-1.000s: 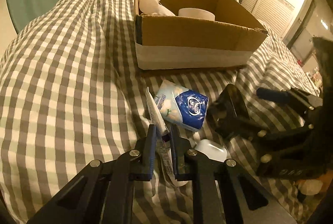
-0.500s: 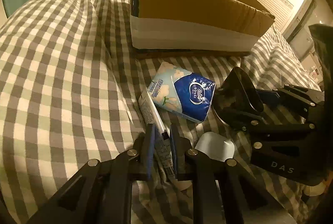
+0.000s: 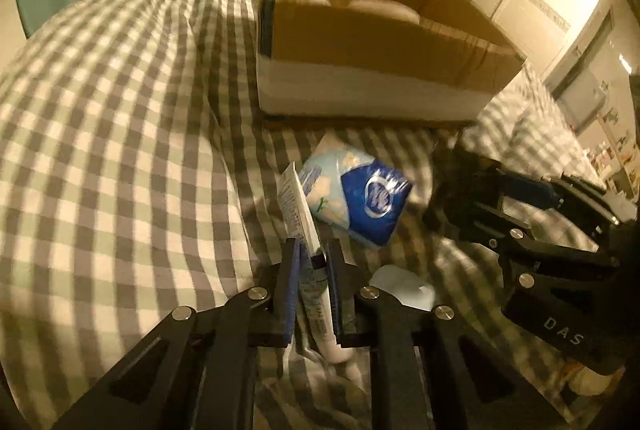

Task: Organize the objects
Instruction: 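Grasp the cream tube with the left tool while the right tool grasps the black cup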

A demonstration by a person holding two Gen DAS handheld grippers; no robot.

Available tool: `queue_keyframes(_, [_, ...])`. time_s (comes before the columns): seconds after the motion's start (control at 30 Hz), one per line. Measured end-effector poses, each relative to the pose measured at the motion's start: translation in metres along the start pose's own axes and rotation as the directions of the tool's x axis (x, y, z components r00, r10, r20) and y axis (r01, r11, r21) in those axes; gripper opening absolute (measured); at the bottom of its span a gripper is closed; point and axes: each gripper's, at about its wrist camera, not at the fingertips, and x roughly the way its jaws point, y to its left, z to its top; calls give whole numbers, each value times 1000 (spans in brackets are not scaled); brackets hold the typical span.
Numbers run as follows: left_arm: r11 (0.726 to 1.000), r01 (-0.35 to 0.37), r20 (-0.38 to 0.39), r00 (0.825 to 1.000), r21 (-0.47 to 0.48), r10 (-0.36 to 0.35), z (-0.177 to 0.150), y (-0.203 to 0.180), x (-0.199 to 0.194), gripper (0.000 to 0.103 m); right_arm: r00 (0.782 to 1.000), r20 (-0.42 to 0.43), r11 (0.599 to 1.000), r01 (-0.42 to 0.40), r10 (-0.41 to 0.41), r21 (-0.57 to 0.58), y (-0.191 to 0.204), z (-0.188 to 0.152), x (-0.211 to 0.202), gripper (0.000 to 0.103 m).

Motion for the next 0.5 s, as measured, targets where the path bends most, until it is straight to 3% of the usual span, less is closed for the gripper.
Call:
queue_keyframes(0.03, [1000,0,16,1000,7,0,2,-3,-6,11,1000,18,1000,-2,1,6,-1,0,-6,45])
queue_keyframes(0.1, [1000,-4,54,999,29,2,4,-8,-18,11,999,52,1000,-6,5,17,-3,3,-20,29])
queue_keyframes(0.33, [998,-13,123,992,58,6,7,-11,-48,10,996,86,999,-18,14,44,3,0,-40,29])
queue_keyframes(0.5, [998,2,180,984,62,-13,29,-5,-100,10,989,151,999,-15,9,38,7,8,-68,29])
